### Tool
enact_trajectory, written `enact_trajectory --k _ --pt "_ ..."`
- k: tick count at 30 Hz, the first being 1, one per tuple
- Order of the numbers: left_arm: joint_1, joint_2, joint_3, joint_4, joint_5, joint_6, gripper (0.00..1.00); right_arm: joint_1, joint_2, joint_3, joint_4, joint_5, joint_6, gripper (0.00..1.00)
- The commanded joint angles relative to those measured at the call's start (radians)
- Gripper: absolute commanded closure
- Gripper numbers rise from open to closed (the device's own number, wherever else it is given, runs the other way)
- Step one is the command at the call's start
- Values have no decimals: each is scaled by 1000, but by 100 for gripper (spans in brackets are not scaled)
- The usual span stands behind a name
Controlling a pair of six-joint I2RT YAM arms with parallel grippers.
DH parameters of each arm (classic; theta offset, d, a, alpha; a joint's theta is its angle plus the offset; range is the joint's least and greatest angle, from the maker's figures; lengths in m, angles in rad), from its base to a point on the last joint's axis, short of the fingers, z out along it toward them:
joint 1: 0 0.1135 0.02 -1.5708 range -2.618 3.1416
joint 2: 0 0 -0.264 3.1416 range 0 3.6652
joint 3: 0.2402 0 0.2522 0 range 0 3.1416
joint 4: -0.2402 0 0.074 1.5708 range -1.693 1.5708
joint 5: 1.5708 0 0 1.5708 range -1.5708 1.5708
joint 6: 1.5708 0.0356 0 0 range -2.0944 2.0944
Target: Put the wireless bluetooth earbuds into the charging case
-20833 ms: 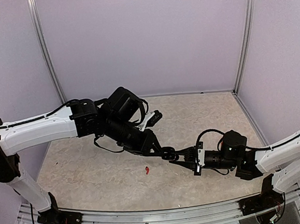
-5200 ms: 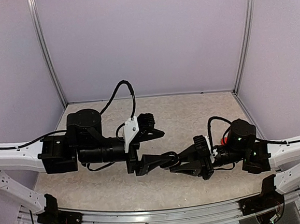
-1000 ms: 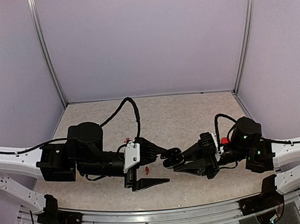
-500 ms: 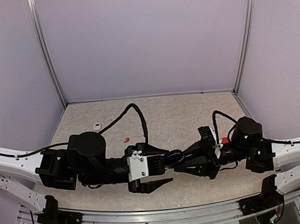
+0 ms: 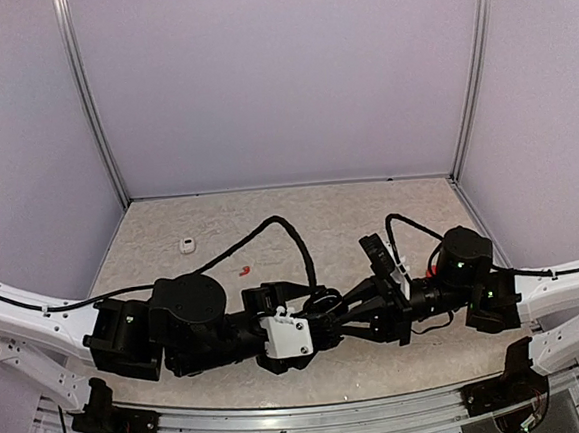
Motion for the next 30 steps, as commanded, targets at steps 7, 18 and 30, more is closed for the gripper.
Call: enact_trajectory --k 7,18,30 --pt "-27 23 18 17 -2 79 49 -18 19 61 24 17 71 100" --pt "-18 16 -7 27 1 60 56 -17 -7 57 29 22 38 68" --pt "14 -2 -21 34 48 17 60 -17 5 58 16 17 11 79"
